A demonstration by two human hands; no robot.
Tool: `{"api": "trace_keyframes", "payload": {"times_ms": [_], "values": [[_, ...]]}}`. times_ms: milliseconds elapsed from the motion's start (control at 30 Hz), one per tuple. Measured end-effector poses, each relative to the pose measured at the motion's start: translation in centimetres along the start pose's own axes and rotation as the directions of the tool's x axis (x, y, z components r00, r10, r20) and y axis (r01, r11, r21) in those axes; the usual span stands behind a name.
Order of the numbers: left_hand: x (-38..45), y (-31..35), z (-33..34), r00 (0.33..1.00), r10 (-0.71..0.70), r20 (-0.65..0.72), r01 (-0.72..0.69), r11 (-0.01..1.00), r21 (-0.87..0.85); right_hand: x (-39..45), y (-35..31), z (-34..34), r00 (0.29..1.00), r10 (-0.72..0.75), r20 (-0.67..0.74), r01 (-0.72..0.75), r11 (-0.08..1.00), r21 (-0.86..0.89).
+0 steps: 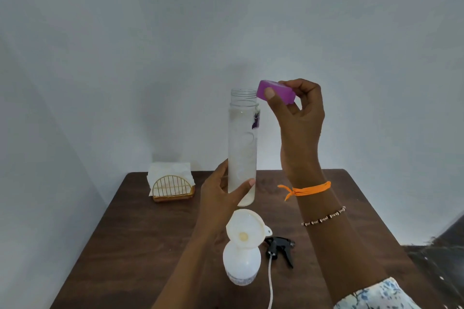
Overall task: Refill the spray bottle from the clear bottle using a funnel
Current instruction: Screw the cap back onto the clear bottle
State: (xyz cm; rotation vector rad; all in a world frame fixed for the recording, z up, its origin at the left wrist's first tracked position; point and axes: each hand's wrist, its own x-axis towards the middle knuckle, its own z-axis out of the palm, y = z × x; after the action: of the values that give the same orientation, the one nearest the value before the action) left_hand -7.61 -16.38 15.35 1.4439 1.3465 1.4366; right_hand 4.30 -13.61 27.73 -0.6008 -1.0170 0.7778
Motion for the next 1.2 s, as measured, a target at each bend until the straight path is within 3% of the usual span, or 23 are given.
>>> {"api": "trace_keyframes", "payload": {"times_ms": [200, 400, 567, 833, 967, 1200], "values": [[-0.4, 0.1, -0.1, 0.999, 0.036, 0.009, -0.036, 0.999, 0.032, 0.4, 0.8, 0.5, 0.999, -0.04, 0.026, 0.04, 0.999, -0.008], [-0.1, 0.3, -0.2, 0.996, 0.083, 0.025, -0.085, 0.992, 0.091, 0.8, 0.9, 0.2, 0.966, 0.045, 0.254, 0.007, 0.98, -0.2], [0.4, 0.8, -0.7, 0.997, 0.046, 0.064, -0.052, 0.994, 0.094, 1.9, 0.0, -0.3, 0.938, 0.085, 0.336, -0.013, 0.977, -0.213], [0.0, 1.1, -1.9, 0.978, 0.002, 0.208, 0.015, 0.997, -0.078, 3.2, -0.3, -1.4, 0.811, 0.18, 0.556, -0.116, 0.982, -0.149], [-0.1, 1.0, -1.6, 0.986, 0.005, 0.165, 0.007, 0.997, -0.072, 3.1, -0.3, -1.5, 0.812, 0.178, 0.557, -0.117, 0.983, -0.143], [-0.2, 1.1, -1.0, 0.996, 0.044, 0.081, -0.044, 0.999, 0.002, 2.4, -0.8, -0.6, 0.893, 0.133, 0.431, 0.012, 0.948, -0.317]]}}
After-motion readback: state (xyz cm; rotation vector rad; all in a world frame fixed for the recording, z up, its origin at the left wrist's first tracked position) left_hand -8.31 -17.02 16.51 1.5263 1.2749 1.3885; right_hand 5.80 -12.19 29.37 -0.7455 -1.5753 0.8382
